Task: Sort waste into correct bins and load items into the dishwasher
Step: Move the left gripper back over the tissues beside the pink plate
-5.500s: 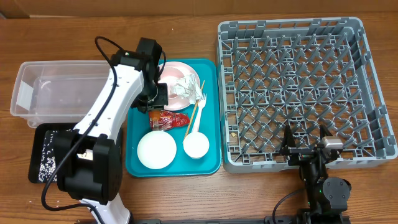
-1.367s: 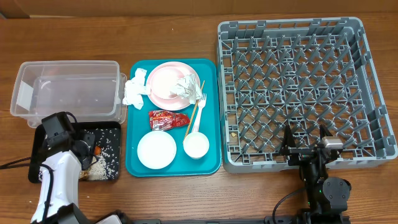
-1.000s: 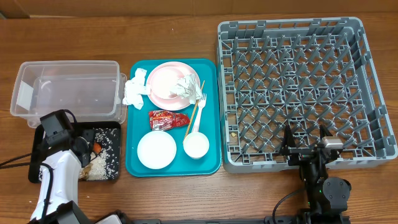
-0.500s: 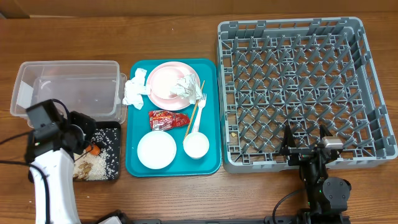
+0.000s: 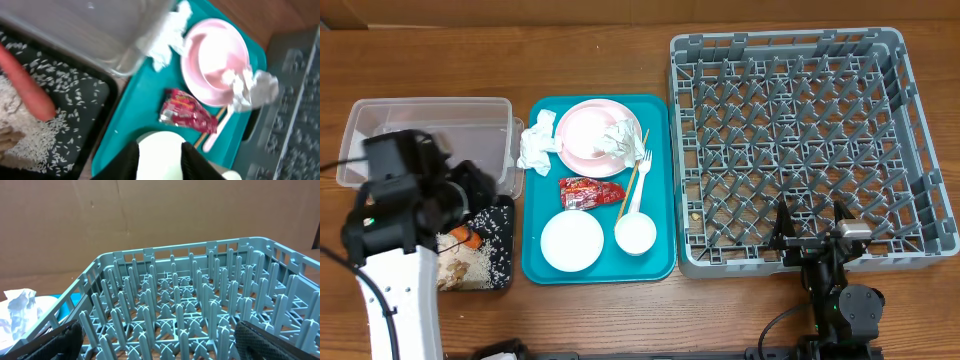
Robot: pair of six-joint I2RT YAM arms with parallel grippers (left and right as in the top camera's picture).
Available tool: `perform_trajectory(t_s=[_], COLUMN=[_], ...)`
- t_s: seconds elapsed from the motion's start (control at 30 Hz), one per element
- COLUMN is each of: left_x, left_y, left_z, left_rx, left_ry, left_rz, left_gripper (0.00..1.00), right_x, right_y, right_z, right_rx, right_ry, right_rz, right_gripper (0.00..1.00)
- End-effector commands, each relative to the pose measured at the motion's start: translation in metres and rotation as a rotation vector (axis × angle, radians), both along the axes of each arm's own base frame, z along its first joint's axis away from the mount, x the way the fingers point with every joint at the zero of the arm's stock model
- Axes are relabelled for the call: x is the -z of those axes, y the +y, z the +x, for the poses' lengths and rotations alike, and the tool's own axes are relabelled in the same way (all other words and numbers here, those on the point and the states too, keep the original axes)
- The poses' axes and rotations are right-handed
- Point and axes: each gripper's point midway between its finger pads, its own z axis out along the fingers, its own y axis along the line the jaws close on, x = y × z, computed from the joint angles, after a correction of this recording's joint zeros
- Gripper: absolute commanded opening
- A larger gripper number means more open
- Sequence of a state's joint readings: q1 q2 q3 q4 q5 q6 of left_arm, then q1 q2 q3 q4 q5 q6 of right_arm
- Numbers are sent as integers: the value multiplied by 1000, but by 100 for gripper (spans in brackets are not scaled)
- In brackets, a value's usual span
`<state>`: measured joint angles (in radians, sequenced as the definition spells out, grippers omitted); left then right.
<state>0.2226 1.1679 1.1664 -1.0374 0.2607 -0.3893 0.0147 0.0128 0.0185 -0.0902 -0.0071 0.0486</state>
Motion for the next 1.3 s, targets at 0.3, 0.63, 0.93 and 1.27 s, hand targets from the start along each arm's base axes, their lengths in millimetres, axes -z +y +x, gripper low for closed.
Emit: perform_trajectory(t_s=[0.3,0.63,0.93,1.27], left_x=[-1,69,99,80], left_y=[-73,-88,-74,-70], left_z=[26,69,103,136], left_rx=[235,231,160,115], left_ry=[-40,88,85,-63], left_rz=[307,432,554,620], left_gripper=[40,56,58,67], right_x=[2,1,1,1], right_y=[-1,-1,-1,-1], right_z=[0,0,0,0], right_rx=[6,6,6,6], right_ry=[-5,-5,-5,-5], right_rz=[-4,-4,-4,-4], right_gripper=[100,100,100,100])
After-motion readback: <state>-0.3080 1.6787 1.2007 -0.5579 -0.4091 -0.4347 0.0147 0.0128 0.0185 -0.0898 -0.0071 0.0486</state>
